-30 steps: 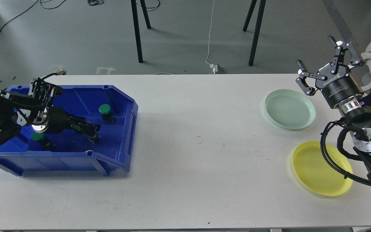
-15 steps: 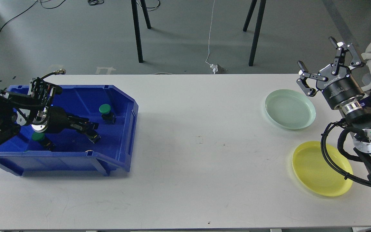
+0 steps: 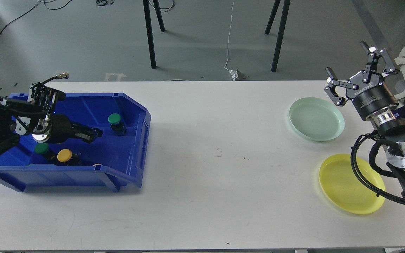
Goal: Pass button and place on color plate
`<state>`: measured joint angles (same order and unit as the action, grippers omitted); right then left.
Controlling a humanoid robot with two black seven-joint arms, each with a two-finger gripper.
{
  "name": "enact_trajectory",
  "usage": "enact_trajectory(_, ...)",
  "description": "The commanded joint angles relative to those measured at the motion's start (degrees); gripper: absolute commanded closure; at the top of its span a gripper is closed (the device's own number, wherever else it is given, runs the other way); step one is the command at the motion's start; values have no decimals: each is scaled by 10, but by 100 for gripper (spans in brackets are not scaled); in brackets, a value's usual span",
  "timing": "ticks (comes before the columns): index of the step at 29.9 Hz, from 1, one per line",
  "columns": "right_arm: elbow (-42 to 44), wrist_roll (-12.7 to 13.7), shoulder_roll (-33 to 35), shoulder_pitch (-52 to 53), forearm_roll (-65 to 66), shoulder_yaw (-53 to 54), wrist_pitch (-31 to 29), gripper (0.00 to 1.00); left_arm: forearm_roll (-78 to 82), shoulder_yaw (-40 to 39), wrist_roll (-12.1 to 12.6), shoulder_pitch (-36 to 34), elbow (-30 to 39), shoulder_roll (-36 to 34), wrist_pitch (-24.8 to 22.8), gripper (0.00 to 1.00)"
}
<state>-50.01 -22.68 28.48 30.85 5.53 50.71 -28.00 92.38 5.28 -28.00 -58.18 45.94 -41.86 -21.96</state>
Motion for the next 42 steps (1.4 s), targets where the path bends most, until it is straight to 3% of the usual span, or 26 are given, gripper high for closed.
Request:
enact_trajectory(1,0,0,0,-3,0,1,0,1,-1,0,0,2,-1,1,3,79)
enact_trajectory(2,0,0,0,-3,0,1,0,1,-1,0,0,2,-1,1,4,77)
enact_trajectory(6,0,0,0,-4,0,2,0,1,-3,0,0,1,-1,-2,10,33)
enact_trajectory(7,0,0,0,-4,0,1,0,1,-5,-1,0,1,-1,-2,10,26)
enact_trajectory(10,0,0,0,-4,0,2,0,1,-8,1,0,0,5,-10,9,19)
enact_trajectory(20,1,0,0,-5,0,1,0,1,-3,8,0,3,64,-94,-2,16)
enact_trajectory(25,2,0,0,-5,0,1,0,1,-2,9,0,3,68,-96,-35,16)
enact_trajectory(42,2,0,0,-10,0,1,0,1,-2,9,0,23,64,-96,-38,16)
